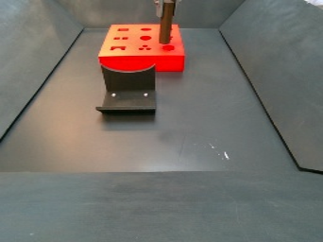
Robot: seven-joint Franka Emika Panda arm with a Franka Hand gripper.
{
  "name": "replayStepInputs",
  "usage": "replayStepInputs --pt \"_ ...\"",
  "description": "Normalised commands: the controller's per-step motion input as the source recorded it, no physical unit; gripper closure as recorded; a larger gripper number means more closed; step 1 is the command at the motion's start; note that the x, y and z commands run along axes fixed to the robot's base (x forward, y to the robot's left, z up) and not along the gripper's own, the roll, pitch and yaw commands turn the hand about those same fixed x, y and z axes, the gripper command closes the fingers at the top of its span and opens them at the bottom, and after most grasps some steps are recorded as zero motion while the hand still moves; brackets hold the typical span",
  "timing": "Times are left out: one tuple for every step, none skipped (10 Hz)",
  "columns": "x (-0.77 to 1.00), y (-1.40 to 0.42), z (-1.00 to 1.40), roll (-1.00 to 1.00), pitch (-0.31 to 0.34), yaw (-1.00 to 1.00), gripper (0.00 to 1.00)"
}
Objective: Insert the hexagon object.
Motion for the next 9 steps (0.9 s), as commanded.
replayStepInputs --pt "-0.22 -0.15 -0.19 0.10 0.000 0.00 1.00" --pt "-0.11 -0.13 -0.20 0.09 0.000 0.00 1.00" --pt "0.00 0.03 -0.33 0.01 0.000 0.00 1.00" --pt "0.22 0.19 -0.25 -0.02 0.000 0.05 1.00" --pt "0.38 0.35 -0.19 -0.09 0.000 0.20 1.00" --pt "0.00 0.07 -0.30 0.00 0.000 0.00 1.00" --pt "-0.35 0.07 -0.27 0.00 -0.003 0.00 1.00" --pt "-0.37 -0.03 -0.02 0.02 0.000 0.00 1.00" --pt "-0.41 -0.13 0.00 0.00 0.000 0.00 1.00"
